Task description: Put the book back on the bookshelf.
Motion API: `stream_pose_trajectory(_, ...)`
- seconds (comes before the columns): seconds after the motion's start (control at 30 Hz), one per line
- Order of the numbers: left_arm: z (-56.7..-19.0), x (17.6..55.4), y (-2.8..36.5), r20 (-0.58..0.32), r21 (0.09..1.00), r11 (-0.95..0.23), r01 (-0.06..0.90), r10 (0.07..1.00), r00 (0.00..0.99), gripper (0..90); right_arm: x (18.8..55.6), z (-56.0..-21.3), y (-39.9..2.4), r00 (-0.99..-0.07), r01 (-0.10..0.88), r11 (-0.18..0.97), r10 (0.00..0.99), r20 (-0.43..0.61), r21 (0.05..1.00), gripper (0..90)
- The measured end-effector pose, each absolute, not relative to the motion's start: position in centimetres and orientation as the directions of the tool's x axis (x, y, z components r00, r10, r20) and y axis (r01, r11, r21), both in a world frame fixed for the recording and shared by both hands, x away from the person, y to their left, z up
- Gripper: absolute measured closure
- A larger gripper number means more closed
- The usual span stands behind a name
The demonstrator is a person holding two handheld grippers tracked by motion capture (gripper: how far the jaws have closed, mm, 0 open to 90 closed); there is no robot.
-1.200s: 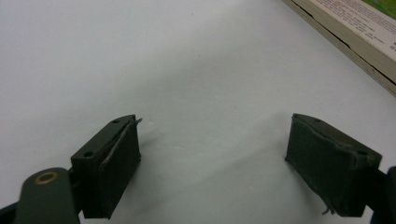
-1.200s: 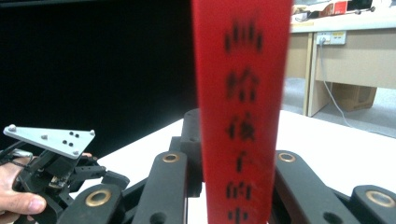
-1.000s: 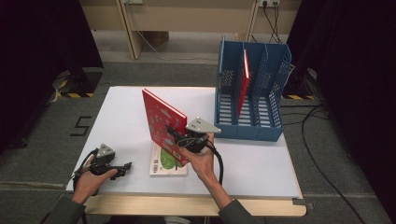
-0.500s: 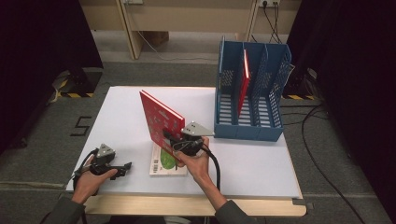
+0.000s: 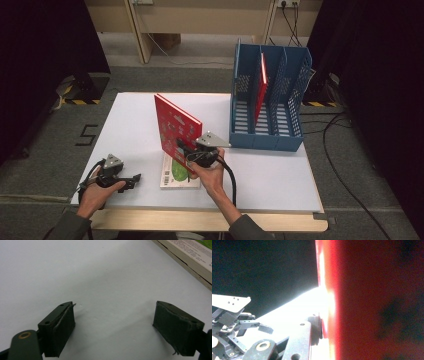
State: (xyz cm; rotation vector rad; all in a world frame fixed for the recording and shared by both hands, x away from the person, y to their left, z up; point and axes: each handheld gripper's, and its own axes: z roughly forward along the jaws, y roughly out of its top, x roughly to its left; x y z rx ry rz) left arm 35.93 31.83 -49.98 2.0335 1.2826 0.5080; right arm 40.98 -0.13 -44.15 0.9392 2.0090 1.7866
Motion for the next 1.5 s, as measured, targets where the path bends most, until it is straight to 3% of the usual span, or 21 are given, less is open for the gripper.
stream_pose_trajectory(0.23, -50.0, 35.9, 31.8, -0.027, 0.714, -0.292, 0.636, 0.897, 0.441, 16.0, 41.1, -43.9, -0.1, -0.743, 0.249, 0.040, 0.649, 0.164, 0.968, 78.0)
stream_pose_trajectory(0.67, -50.0, 35.9, 31.8, -0.027, 0.714, -0.292, 0.636, 0.897, 0.442, 16.0, 41.4, -42.8, -0.9, -0.736, 0.263, -0.006, 0.645, 0.205, 0.965, 78.8)
stream_pose_trajectory(1.5, -50.0, 36.0, 31.9, -0.025, 0.713, -0.295, 0.636, 0.896, 0.444, 15.9, 38.9, -37.4, -7.7, -0.698, 0.122, -0.045, 0.706, 0.118, 0.991, 79.0)
